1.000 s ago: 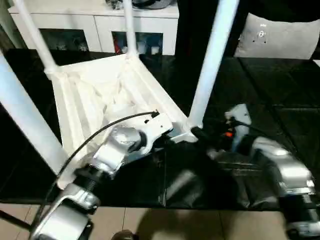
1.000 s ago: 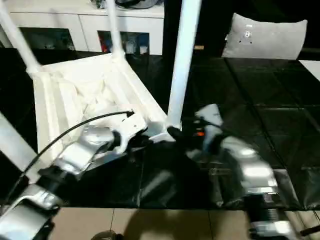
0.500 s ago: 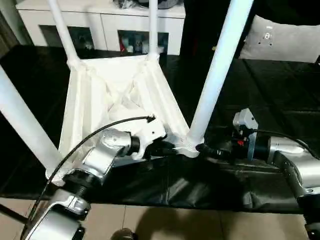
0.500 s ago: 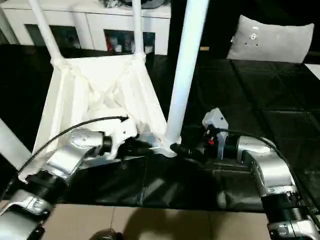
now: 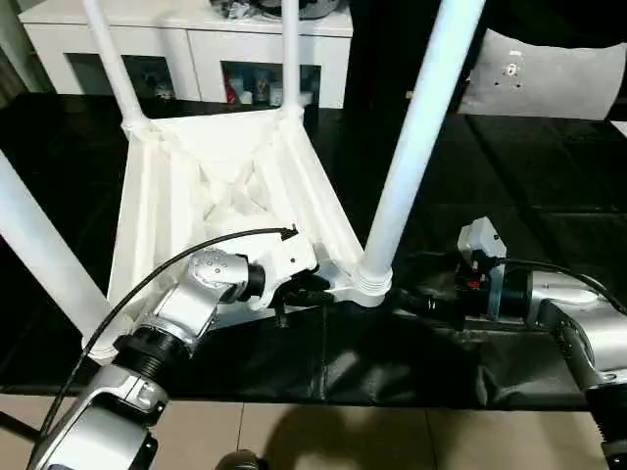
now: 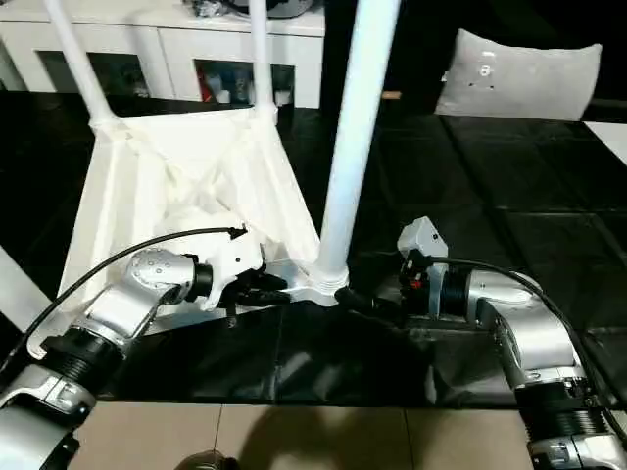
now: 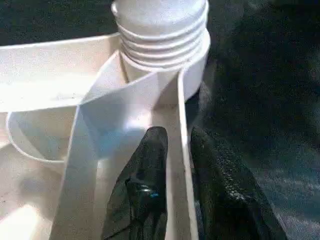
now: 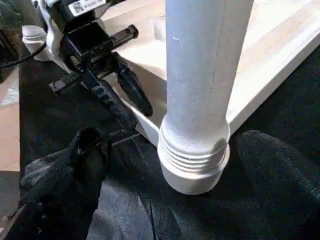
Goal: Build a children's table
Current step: Rotate leg to tighten
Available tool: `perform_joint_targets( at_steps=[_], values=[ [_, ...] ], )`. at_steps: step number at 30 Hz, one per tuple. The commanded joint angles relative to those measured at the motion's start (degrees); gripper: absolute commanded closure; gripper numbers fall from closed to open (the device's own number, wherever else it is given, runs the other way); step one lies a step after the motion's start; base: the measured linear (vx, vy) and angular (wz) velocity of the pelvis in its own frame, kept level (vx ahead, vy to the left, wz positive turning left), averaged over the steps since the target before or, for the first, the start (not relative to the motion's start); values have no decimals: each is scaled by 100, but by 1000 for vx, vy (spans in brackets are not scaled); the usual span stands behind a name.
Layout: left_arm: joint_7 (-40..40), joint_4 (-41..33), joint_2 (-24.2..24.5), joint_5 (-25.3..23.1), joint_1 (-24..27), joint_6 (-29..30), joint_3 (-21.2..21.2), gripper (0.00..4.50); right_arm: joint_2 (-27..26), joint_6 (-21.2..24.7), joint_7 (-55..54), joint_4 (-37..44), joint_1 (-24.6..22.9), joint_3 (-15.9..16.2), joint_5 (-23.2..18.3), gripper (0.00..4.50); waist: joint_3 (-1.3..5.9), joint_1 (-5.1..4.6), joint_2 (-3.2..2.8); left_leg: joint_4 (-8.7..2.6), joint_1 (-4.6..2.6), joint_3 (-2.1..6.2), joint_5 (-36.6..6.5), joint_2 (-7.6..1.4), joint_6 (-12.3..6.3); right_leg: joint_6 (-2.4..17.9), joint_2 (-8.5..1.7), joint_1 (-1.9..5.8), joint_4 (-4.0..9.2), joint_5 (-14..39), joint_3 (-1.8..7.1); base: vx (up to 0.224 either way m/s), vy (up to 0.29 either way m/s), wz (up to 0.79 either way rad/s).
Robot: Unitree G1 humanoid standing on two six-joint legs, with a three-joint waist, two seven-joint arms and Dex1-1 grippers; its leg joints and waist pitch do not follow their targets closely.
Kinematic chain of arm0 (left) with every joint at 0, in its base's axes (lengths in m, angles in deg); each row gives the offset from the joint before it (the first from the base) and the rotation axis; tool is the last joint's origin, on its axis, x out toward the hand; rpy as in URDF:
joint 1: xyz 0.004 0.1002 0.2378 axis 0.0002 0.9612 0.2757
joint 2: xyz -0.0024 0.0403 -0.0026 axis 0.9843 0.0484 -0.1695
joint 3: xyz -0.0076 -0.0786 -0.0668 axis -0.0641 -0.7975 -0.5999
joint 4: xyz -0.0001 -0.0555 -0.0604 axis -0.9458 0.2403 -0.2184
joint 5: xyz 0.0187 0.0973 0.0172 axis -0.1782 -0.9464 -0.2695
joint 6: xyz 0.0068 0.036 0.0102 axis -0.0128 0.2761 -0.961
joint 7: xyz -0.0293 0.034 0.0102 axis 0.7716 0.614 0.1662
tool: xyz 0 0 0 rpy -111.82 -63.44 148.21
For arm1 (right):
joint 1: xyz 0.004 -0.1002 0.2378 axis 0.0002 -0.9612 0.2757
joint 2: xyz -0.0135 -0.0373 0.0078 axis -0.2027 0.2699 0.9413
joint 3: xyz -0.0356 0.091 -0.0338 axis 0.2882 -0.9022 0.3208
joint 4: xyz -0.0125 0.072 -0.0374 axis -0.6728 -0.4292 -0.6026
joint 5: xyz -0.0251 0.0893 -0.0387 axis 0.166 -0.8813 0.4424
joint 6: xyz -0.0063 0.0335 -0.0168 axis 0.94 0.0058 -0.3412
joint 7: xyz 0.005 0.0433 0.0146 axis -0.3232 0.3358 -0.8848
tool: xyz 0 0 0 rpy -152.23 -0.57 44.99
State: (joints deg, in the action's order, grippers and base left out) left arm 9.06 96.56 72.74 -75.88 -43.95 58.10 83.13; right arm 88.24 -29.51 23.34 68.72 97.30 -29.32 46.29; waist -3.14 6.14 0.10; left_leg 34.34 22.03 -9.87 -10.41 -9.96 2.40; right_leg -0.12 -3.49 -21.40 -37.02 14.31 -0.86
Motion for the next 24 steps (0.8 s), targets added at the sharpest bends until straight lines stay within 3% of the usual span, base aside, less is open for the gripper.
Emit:
perform_joint_targets(
  at_steps=[1, 5, 6, 10, 13, 14, 15, 16, 20, 21, 24],
  values=[
    [64, 162, 125, -218, 149, 208, 132, 381, 69, -48, 49, 90, 21, 14, 40, 10, 343, 29, 99, -387, -100, 96, -678, -314, -347, 1352, -475, 195, 482, 159, 179, 0, 0, 0],
    [35, 168, 91, -176, 143, 229, 105, 394, 73, -98, 54, 29, 52, 42, 84, 10, 348, 23, 95, -377, -98, 91, -629, -311, -386, 1416, -471, 199, 471, -3, 176, 0, 0, 0],
    [21, 180, 83, -167, 140, 237, 103, 415, 75, -128, 53, -1, 67, 56, 110, 10, 348, 23, 95, -375, -99, 90, -634, -310, -390, 1425, -470, 199, 471, -1, 175, 0, 0, 0],
    [-14, 223, 77, -186, 139, 224, 109, 432, 75, -182, 64, -81, 122, 96, 165, 10, 336, 22, 92, -386, -109, 89, -744, -316, -366, 1415, -476, 191, 494, 182, 178, 0, 0, 0],
    [89, 152, 75, -86, 165, -11, 81, 447, 6, -423, 63, -407, 328, 137, 260, 10, 335, 22, 96, -389, -109, 89, -824, -315, -304, 1413, -487, 185, 509, 369, 179, 0, 0, 0],
    [221, 86, 85, -28, 188, -146, 93, 447, -17, -475, 76, -529, 400, 133, 277, 10, 331, 14, 126, -393, -108, 83, -852, -311, -294, 1403, -476, 184, 518, 426, 176, 0, 0, 0],
    [351, 11, 105, 15, 211, -219, 118, 447, -37, -504, 93, -636, 463, 127, 284, 10, 338, 21, 111, -390, -111, 90, -834, -316, -294, 1413, -488, 183, 508, 418, 179, 0, 0, 0],
    [378, -12, 112, 21, 216, -203, 128, 450, -41, -512, 98, -662, 478, 128, 282, 40, 337, 9, 106, -392, -105, 89, -815, -313, -296, 1418, -481, 181, 504, 399, 177, 0, 0, 0],
    [888, -397, 241, 99, 327, -386, 357, 450, -143, -588, 247, -943, 699, 178, 246, 54, 375, 45, 85, -356, -94, 75, -441, -315, -464, 1512, -454, 183, 415, -324, 167, 0, 0, 0],
    [943, -462, 247, 121, 344, -384, 387, 450, -156, -597, 346, -974, 735, 224, 235, 77, 388, 78, 73, -339, -115, 64, -430, -327, -508, 1555, -449, 171, 405, -449, 164, 0, 0, 0],
    [975, -486, 250, 74, 331, -430, 470, 450, -182, -577, 636, -1017, 799, 341, 189, 86, 381, 114, 83, -345, -96, 65, -425, -332, -546, 1577, -443, 173, 387, -524, 151, 0, 0, 0]
  ],
)
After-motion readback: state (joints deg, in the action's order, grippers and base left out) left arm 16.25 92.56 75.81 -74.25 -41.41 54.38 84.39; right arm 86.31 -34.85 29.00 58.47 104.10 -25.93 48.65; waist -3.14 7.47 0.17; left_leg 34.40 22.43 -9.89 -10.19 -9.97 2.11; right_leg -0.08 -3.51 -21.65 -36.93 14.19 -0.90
